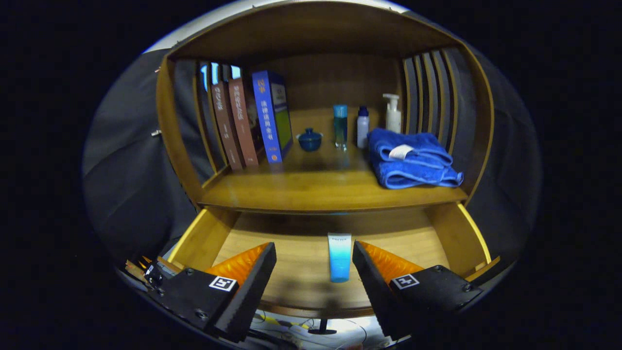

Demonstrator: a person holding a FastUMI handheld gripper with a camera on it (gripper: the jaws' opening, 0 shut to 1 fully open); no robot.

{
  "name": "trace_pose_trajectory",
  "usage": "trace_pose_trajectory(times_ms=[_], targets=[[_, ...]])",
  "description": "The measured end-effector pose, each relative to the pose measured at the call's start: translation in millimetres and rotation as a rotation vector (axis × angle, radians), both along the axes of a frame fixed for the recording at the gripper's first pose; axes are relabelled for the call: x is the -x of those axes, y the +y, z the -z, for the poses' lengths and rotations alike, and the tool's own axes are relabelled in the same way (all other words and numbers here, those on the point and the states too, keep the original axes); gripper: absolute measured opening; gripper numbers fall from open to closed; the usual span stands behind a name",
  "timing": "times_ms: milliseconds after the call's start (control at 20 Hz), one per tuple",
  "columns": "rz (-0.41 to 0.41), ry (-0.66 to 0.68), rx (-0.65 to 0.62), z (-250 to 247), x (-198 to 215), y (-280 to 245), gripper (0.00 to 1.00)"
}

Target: Pull open the drawer, take out the items inside it, and place them on the countertop above the cabinet.

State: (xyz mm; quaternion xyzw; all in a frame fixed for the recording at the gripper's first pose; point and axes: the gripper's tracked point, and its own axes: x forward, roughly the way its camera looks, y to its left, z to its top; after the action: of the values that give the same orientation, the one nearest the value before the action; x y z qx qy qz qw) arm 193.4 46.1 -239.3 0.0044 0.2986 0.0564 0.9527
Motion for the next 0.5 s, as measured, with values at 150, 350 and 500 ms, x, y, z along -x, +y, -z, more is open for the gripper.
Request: trace_pose_trajectory(times_ms=[150,350,500], targets=[[-0.006,0.127,0.024,23.1,-14.2,-4.6,1.00],[0.036,0.335,0.055,65.5,-23.9,-26.3,1.00],[0.076,0.497,0.031,94.9,-24.5,-34.2,1.00]])
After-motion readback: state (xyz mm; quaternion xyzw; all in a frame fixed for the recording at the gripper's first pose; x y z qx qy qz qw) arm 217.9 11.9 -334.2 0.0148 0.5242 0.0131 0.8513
